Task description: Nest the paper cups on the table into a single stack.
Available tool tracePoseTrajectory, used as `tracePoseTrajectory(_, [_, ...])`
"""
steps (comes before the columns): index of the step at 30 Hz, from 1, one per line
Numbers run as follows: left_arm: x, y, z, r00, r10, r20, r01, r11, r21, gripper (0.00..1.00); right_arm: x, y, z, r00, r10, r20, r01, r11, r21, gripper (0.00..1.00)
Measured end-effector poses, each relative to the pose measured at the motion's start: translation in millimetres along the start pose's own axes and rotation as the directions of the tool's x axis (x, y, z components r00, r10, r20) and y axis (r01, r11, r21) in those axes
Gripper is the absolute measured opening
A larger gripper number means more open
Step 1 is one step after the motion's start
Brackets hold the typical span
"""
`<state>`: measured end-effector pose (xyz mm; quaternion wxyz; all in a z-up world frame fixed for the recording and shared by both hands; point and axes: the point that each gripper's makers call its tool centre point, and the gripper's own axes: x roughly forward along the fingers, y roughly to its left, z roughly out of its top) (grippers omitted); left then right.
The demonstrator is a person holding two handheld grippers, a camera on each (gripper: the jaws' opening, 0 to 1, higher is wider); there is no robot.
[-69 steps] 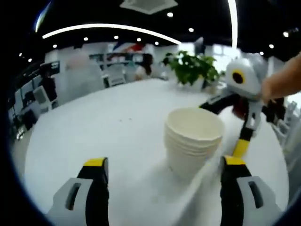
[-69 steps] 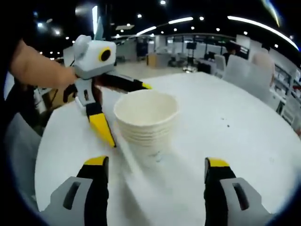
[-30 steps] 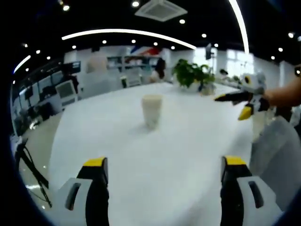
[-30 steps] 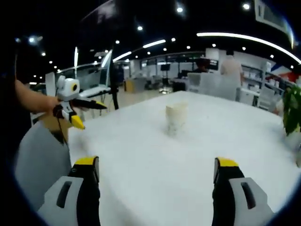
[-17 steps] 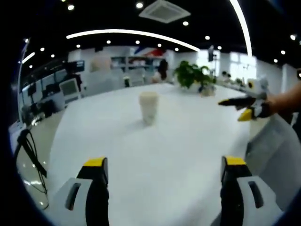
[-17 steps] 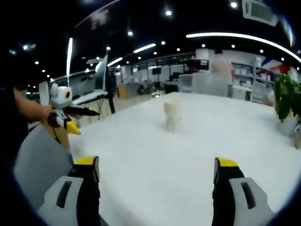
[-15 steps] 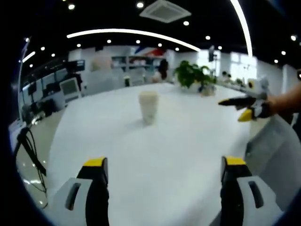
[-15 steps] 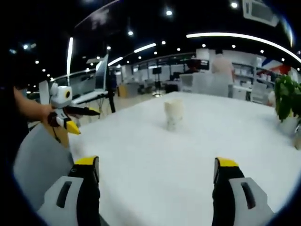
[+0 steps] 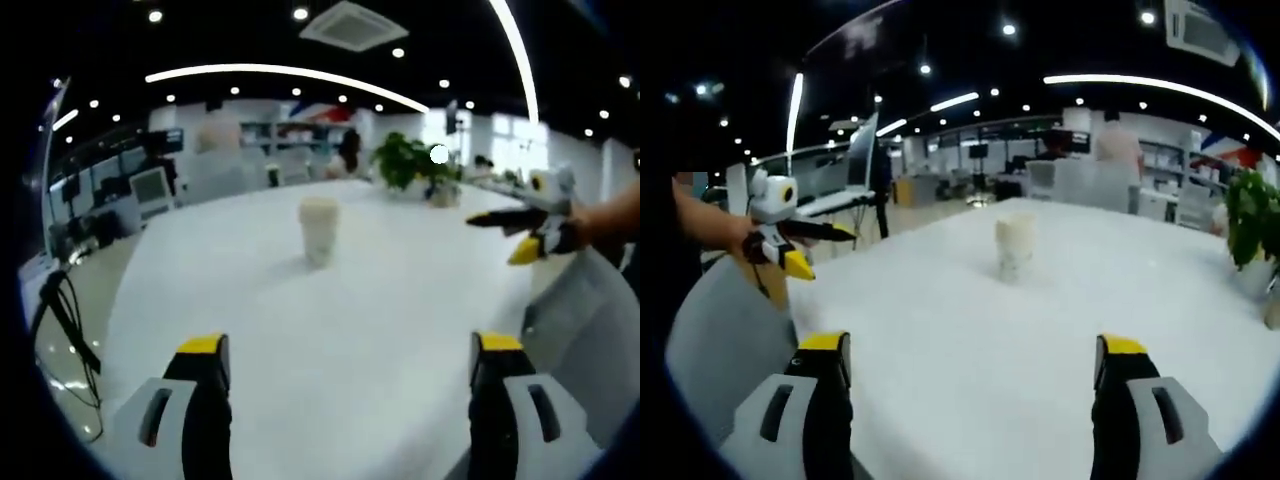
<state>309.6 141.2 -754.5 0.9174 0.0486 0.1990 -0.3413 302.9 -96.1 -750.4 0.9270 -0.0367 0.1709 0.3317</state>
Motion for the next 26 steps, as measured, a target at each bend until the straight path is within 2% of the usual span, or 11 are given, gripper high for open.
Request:
tracePoseTrajectory(12, [-2.4, 6.7, 6.8, 1.0, 0.006, 0.003, -0.006, 1.0, 0.008, 0.99, 1.2, -3.2, 4.1, 1.0, -0.004, 0.001, 0.004, 1.0, 0.0, 1.0])
tracePoseTrajectory(26, [-2.7, 8.4, 6.2, 1.0, 0.004, -0.001, -0.004, 1.0, 0.007, 0.99, 2.6, -2.1, 3.7, 1.0, -0.001, 0.0, 0.001, 1.0, 0.007, 0.99])
